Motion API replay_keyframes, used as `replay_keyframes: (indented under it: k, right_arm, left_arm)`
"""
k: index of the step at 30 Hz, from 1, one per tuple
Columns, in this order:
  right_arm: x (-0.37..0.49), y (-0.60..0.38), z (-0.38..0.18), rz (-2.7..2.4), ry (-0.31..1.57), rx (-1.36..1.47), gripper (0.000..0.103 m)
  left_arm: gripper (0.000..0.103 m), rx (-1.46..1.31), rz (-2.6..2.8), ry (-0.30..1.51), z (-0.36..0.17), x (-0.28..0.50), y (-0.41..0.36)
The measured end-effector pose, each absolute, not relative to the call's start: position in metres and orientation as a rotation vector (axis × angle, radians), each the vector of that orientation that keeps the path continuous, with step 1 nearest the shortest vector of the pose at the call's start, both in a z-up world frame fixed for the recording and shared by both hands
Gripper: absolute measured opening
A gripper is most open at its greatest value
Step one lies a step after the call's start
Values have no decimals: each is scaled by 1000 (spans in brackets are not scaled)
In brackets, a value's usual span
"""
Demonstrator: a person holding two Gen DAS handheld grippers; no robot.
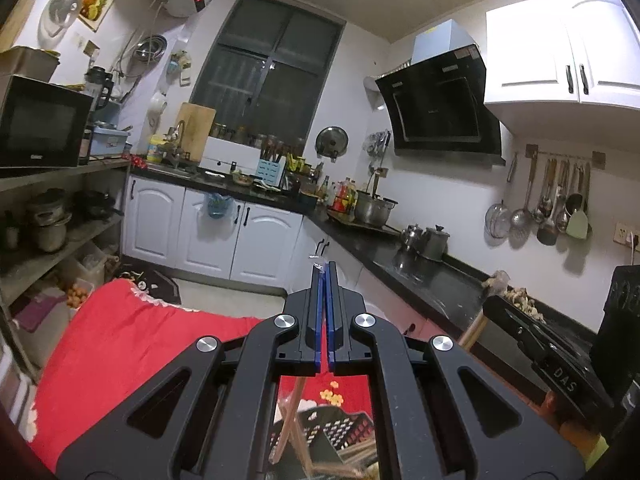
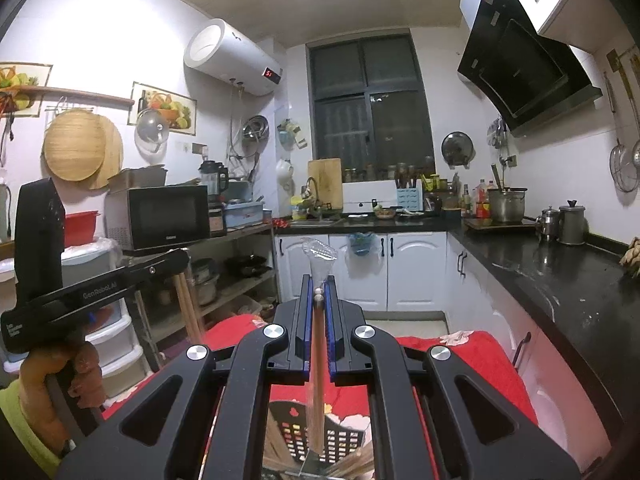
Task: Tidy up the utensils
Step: 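Lower both chopsticks into the caddy and open the left and right grippers, then raise both open grippers up and away from the caddy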
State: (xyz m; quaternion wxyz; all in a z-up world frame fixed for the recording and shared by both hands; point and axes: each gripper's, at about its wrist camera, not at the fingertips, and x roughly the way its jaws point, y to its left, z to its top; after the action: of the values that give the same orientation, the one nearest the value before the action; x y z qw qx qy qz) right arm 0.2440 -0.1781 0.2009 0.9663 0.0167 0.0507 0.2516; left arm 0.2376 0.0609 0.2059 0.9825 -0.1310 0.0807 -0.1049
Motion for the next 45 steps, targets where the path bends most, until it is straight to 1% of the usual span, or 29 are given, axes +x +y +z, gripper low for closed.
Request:
replay_keyframes:
  k: [18,25,26,27,28,29,31,32,34,35,36,37,38,40,41,42,43,45]
  right_arm:
    - [260,-162,166,465,139,4,6]
    - [265,-162,150,459,193,5,6]
    - [265,-162,149,458,198,3,10]
    - [264,-162,148,456,199,4,21]
    - [263,-163,146,459,202,8,29]
    - [262,-164,146,462,206,11,30]
    - [260,-166,144,462,213,11,31]
    - [259,-167,144,463,214,10,32]
    - [255,-170,144,461,214,14,40]
    - [254,-171,143,461,216,17,42]
    - [253,-173,143,463,218,20,44]
    - [251,-175,144,463,221,23,47]
    - [249,-177,144,463,221,25,49]
    - [247,-179,145,469,219,26,53]
    - [247,-179,145,471,219,27,56]
    - [244,-181,146,472,217,29,62]
    - [240,-183,146,474,215,31,65]
    - [233,-187,148,479,209,34,69]
  left_arm:
    - [0,-265,-207,177,153,257,56]
    - [0,-271,-207,240,137,258,57]
    - [0,-271,-208,246,135,257,58]
    - [1,-269,-204,254,134,256,59]
    - [3,-266,-198,263,134,255,60]
    - [5,-265,-194,270,133,255,61]
    - [19,-272,-190,288,133,253,64]
    - [23,-274,-186,296,133,251,65]
    - [32,-274,-179,302,133,248,66]
    - [34,-276,-178,303,134,245,67]
    - [39,-281,-173,304,135,242,69]
    - [46,-284,-170,307,136,240,70]
    - [49,-288,-166,309,137,238,71]
    - [61,-295,-156,311,140,232,73]
    - [63,-298,-151,311,141,231,73]
    - [69,-306,-148,314,142,228,75]
    - [77,-316,-152,316,143,225,77]
    - [87,-331,-155,317,146,220,79]
